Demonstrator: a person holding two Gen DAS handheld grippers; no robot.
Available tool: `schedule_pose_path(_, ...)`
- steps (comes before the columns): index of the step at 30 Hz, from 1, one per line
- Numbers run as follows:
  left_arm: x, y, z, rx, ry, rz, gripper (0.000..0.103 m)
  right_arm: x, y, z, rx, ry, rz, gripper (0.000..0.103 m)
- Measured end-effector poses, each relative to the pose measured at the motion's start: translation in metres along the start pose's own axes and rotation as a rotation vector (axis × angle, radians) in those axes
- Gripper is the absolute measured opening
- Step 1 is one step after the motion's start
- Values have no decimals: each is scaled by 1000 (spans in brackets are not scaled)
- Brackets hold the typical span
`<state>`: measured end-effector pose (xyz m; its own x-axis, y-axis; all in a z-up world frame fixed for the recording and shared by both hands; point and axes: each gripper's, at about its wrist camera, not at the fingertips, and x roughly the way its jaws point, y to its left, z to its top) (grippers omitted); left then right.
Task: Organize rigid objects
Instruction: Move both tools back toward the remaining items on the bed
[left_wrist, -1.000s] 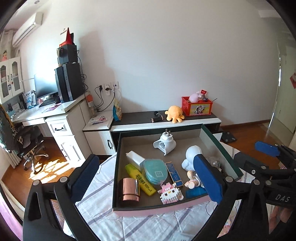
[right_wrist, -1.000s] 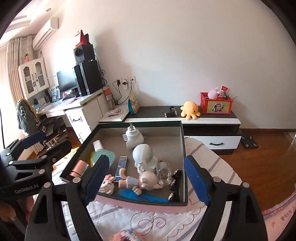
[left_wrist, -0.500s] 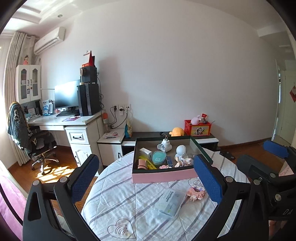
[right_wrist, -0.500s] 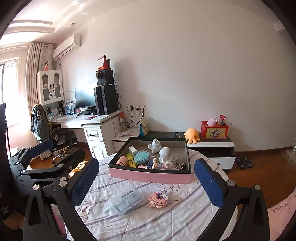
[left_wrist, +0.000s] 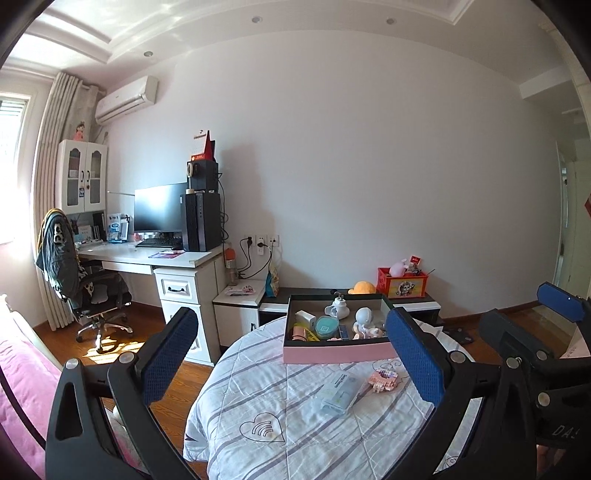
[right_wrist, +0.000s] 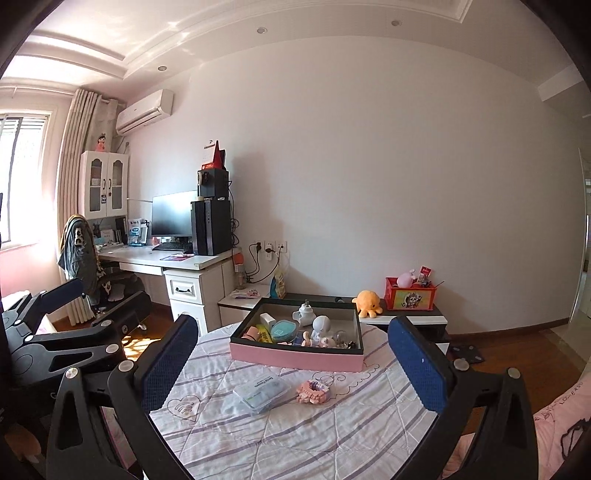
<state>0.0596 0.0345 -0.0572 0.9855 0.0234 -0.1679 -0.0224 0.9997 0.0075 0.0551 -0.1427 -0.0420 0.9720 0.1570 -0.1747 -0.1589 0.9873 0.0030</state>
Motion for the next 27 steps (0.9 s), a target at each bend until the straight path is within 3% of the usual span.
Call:
schedule_pose_path(15, -9, -4, 3, 16, -15, 14, 103, -9, 0, -2, 4, -1, -30, 103)
schedule_pose_path(27, 20, -11, -11, 43, 45, 7, 103, 18, -11, -16, 27, 65, -36, 103)
